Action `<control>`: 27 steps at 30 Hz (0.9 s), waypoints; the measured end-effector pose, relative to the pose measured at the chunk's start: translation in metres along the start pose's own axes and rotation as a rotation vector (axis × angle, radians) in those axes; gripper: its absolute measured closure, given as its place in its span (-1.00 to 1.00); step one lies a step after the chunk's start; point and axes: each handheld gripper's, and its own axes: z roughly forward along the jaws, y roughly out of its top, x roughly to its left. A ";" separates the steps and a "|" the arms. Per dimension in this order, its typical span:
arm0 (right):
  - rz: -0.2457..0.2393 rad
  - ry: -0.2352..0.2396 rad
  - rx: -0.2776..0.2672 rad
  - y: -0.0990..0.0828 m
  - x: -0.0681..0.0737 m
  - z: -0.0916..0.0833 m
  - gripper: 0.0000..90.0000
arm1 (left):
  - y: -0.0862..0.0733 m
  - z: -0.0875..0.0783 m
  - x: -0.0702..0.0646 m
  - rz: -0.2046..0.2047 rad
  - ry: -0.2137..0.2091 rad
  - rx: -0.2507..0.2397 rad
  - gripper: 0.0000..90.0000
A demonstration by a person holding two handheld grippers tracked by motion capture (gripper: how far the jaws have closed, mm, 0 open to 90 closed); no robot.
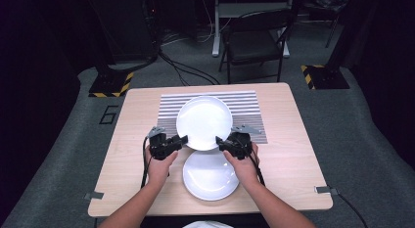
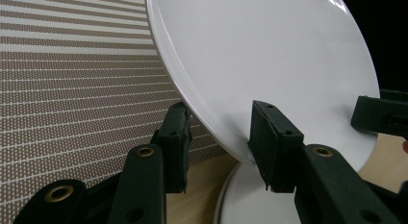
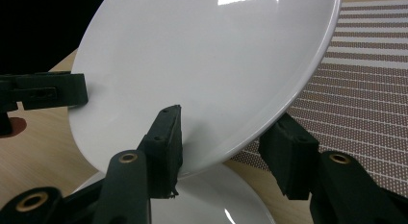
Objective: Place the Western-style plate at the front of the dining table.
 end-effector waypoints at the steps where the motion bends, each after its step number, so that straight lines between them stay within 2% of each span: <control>1: -0.003 -0.002 -0.002 0.000 -0.001 0.001 0.11 | 0.000 0.000 0.000 -0.001 -0.001 0.005 0.31; 3: -0.005 -0.003 -0.003 0.001 -0.001 0.002 0.11 | 0.001 0.003 0.000 -0.009 0.004 -0.007 0.31; 20: -0.006 -0.022 -0.001 0.005 -0.012 0.015 0.11 | 0.004 0.019 0.006 -0.022 0.015 0.000 0.31; 27: 0.013 -0.030 -0.001 0.006 -0.018 0.021 0.11 | 0.004 0.025 0.007 -0.024 0.016 0.002 0.31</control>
